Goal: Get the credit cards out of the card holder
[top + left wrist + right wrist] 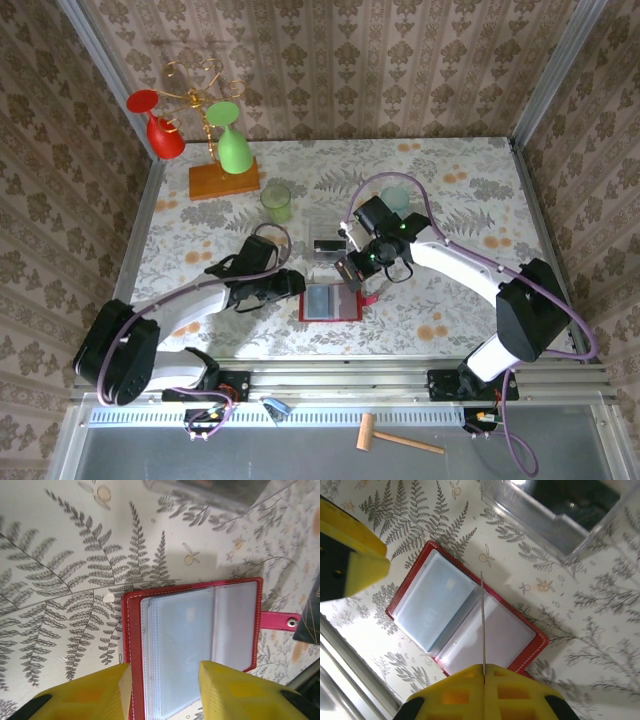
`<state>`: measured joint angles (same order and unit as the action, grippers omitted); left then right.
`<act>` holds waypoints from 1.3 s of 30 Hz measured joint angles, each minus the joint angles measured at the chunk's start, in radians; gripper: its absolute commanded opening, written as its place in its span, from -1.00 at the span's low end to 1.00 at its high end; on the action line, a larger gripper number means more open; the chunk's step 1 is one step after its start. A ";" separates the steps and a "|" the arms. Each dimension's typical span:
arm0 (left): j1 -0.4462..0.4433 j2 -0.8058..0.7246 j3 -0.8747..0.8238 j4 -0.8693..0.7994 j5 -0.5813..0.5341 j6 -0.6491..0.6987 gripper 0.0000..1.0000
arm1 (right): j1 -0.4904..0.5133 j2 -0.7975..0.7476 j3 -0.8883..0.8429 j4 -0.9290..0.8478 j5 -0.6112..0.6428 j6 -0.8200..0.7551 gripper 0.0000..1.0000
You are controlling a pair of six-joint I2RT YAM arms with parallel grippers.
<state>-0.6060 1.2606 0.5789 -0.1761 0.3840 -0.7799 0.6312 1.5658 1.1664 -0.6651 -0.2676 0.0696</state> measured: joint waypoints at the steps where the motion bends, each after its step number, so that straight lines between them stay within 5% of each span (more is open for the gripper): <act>1: 0.008 -0.021 -0.003 0.000 0.000 0.008 -0.12 | 0.000 0.003 0.010 -0.010 0.003 -0.038 -1.00; 12: 0.248 -0.312 -0.052 -0.032 0.109 0.134 -0.08 | 0.000 0.050 0.126 -0.120 0.010 -0.435 -1.00; 24: 0.481 -0.345 -0.056 -0.074 0.314 0.188 0.05 | -0.005 0.251 0.368 -0.266 0.055 -0.680 -1.00; 39: 0.509 -0.452 -0.058 -0.085 0.356 0.239 0.12 | -0.027 0.512 0.742 -0.422 0.092 -0.839 -1.00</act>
<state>-0.0967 0.8089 0.5213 -0.2611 0.7395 -0.5411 0.6044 2.0773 1.9087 -1.0874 -0.1757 -0.7692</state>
